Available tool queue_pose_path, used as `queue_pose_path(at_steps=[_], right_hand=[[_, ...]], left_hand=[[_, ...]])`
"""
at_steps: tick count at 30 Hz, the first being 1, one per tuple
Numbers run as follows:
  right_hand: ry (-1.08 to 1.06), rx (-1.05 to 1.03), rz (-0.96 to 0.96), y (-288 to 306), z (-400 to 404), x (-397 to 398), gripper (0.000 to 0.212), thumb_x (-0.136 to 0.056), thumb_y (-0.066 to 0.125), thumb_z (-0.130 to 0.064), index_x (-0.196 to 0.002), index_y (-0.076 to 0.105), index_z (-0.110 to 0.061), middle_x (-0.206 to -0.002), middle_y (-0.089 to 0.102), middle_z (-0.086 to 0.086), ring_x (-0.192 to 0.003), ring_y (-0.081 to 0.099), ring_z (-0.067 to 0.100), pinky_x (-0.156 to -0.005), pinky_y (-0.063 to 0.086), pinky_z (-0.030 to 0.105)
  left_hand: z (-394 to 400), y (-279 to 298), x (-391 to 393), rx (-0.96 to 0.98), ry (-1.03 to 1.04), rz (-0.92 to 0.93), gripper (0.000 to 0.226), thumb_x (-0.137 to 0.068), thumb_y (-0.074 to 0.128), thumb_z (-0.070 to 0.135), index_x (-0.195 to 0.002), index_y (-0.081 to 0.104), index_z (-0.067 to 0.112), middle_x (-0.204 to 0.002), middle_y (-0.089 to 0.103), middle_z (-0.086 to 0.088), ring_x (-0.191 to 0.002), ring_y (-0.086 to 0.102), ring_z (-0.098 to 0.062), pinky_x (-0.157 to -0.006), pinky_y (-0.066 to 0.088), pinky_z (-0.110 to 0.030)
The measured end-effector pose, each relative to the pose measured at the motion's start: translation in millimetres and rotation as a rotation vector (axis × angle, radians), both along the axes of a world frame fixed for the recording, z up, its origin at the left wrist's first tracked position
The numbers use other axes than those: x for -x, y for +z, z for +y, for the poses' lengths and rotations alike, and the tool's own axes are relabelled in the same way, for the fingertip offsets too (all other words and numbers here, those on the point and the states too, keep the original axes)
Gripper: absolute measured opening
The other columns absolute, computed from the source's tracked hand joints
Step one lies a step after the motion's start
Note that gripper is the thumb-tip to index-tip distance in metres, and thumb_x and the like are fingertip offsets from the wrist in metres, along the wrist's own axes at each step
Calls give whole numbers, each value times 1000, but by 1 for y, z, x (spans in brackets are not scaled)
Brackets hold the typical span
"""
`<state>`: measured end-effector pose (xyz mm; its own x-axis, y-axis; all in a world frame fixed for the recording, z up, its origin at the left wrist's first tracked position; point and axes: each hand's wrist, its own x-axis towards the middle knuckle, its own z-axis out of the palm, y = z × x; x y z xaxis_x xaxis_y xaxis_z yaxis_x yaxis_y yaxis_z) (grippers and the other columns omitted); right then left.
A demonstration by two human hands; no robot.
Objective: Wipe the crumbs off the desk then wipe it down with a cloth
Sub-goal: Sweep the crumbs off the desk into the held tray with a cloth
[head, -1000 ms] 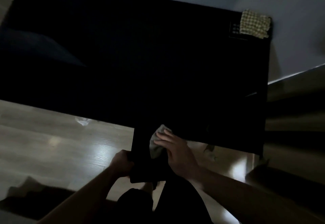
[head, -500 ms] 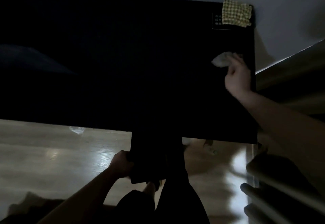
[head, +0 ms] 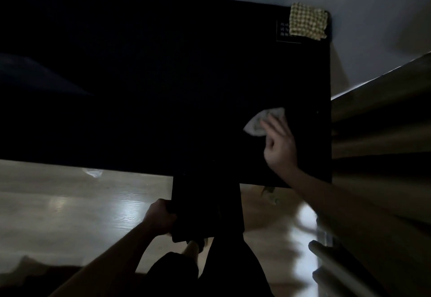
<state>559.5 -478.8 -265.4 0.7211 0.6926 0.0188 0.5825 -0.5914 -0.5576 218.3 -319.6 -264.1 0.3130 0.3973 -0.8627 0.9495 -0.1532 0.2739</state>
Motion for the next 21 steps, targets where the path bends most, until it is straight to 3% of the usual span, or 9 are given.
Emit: queue_pose_path(at_steps=[4,7,9,11,13,15,21], right_hand=[[205,-58,124,8,-10,97,47,-99,42,1,-139,61,-15,-154,49,2,-153,29,26,-123,28,42],[313,-38,263,4,-21,165,56,-92,51,9,-139,61,-20,-155,43,-11,-153,26,12,-123,27,33],[379,-3,375,5,-34,204,47,-102,38,-9,-140,60,-25,-155,41,-18,-150,30,3,-120,34,32],[380,-19,438,10,-43,224,51,-109,20,-31,-140,60,-27,-153,43,-19,-147,32,-4,-116,38,31],[321,-44,485,21,-39,220,46,-107,34,-11,-141,59,-28,-155,44,-18,-147,32,-4,-118,36,30],[231,-90,531,34,-22,199,60,-95,45,7,-142,58,-28,-154,46,-17,-146,37,0,-120,34,31],[102,-229,493,61,61,76,52,-103,44,2,-144,54,-29,-155,46,-13,-144,41,3,-118,35,24]], left_hand=[[2,3,3,4,-10,-6,15,-76,66,13,-63,67,20,-70,75,-1,-69,72,-16,-56,49,-22],[3,3,6,0,-31,-12,12,-77,66,15,-67,70,19,-72,75,-2,-71,73,-18,-61,56,-28],[4,4,8,-7,-36,-8,9,-79,66,16,-76,75,16,-75,76,-2,-73,74,-17,-69,61,-33],[5,5,11,-5,-33,2,12,-80,66,18,-83,77,14,-78,77,-3,-76,74,-17,-71,61,-33],[8,4,17,2,-26,21,16,-78,65,19,-87,78,13,-81,78,-4,-79,74,-18,-74,61,-34],[10,2,24,12,-10,38,20,-75,64,19,-88,78,16,-83,78,-2,-81,74,-18,-76,61,-33],[8,7,35,10,79,68,6,-73,65,20,-69,70,19,-77,76,-2,-79,74,-17,-64,52,-25]])
